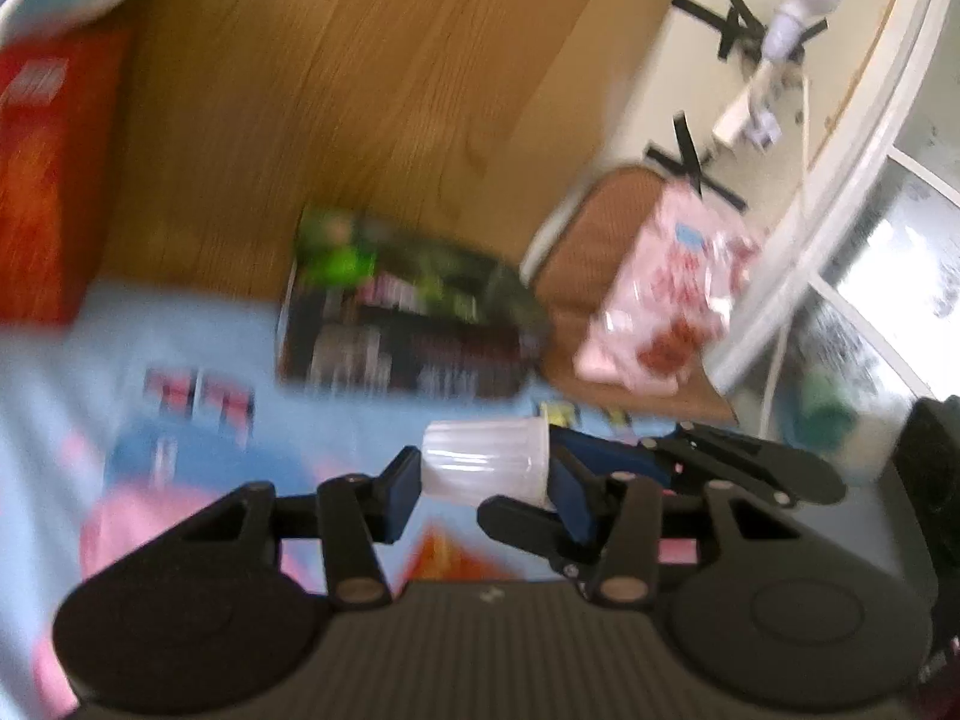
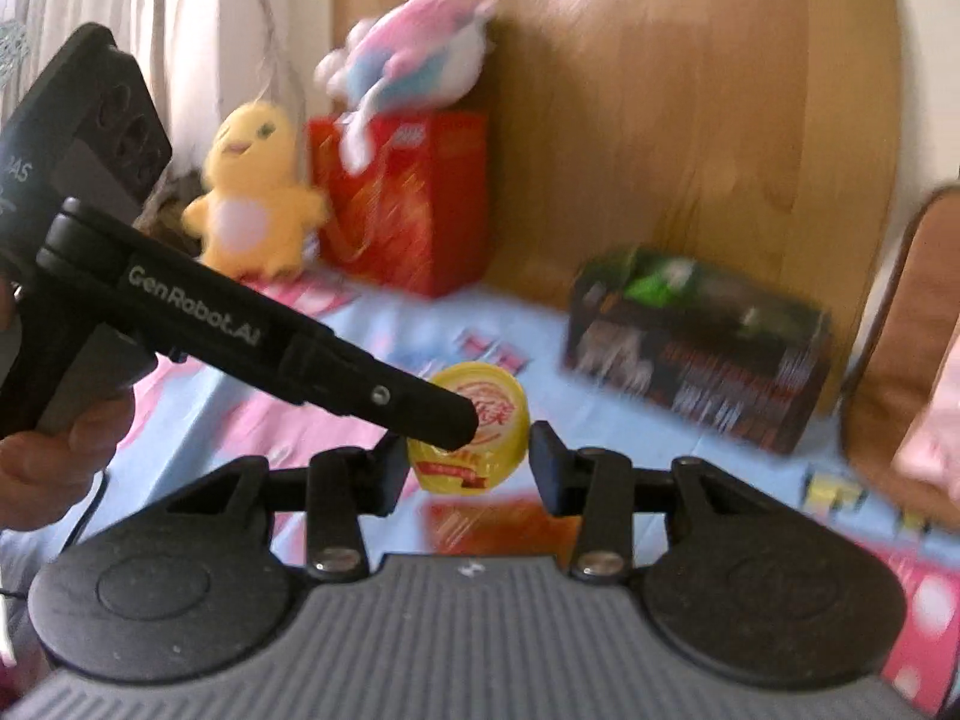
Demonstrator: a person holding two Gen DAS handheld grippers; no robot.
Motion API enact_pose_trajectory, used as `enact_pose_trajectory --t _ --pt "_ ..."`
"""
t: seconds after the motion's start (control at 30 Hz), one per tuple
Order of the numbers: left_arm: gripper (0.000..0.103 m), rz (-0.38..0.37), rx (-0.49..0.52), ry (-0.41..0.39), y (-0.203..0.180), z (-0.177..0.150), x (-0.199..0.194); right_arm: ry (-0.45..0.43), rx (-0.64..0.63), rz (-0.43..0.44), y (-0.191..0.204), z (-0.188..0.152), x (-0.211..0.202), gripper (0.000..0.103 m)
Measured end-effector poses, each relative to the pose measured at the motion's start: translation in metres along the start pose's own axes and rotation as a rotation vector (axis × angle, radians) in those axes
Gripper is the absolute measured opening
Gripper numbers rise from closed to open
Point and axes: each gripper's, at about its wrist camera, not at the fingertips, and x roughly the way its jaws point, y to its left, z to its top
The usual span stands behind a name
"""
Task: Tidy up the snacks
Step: 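Carry the jelly cup with the right tool and drop it into the black box, then lower the left tool onto the red chip bag and grasp it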
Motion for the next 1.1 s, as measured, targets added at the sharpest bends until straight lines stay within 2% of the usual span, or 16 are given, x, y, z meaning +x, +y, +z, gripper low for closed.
enact_pose_trajectory --t 0.2,0.23,0.27,0.33,0.37,0.43,0.53,0.6,0.63,0.8,0.9,1.0,1.03,1.1 --pt "0.049 0.021 -0.006 -0.027 -0.001 0.063 0.075 -0.058 -0.002 -0.113 -0.061 0.037 0.045 0.045" --pt "0.056 0.025 -0.014 -0.022 0.002 0.069 0.09 -0.056 0.002 -0.124 -0.07 0.039 0.053 0.045" --pt "0.06 0.033 -0.021 -0.019 0.005 0.072 0.1 -0.052 0.013 -0.133 -0.08 0.04 0.062 0.045" --pt "0.06 0.084 -0.028 -0.029 0.007 0.073 0.11 -0.036 0.041 -0.157 -0.098 0.038 0.078 0.046" --pt "0.06 0.084 -0.031 -0.035 0.009 0.07 0.106 -0.028 0.063 -0.184 -0.105 0.036 0.085 0.046" --pt "0.06 0.048 -0.019 -0.036 0.013 0.059 0.093 -0.023 0.126 -0.195 -0.117 0.031 0.081 0.046" --pt "0.06 0.038 -0.001 0.004 0.018 0.033 0.068 -0.063 0.209 -0.126 -0.123 0.018 0.051 0.047" --pt "0.06 0.013 -0.022 0.056 0.023 0.014 0.055 -0.051 0.255 -0.071 -0.122 0.005 0.032 0.05" --pt "0.06 -0.006 -0.039 0.084 0.026 0.0 0.046 -0.028 0.283 -0.033 -0.119 -0.003 0.026 0.054" --pt "0.06 -0.035 -0.152 0.14 0.036 -0.054 0.005 0.156 0.452 0.131 -0.1 -0.047 0.017 0.05" --pt "0.06 -0.054 -0.254 0.15 0.042 -0.075 -0.008 0.194 0.47 0.132 -0.083 -0.06 0.015 0.048" --pt "0.061 -0.093 -0.367 0.179 0.05 -0.089 0.0 0.206 0.505 0.135 -0.071 -0.067 0.02 0.046" --pt "0.059 -0.111 -0.4 0.189 0.055 -0.094 0.004 0.195 0.502 0.115 -0.065 -0.067 0.018 0.045" --pt "0.052 -0.123 -0.429 0.161 0.059 -0.1 0.005 0.203 0.501 0.123 -0.055 -0.065 0.016 0.043"
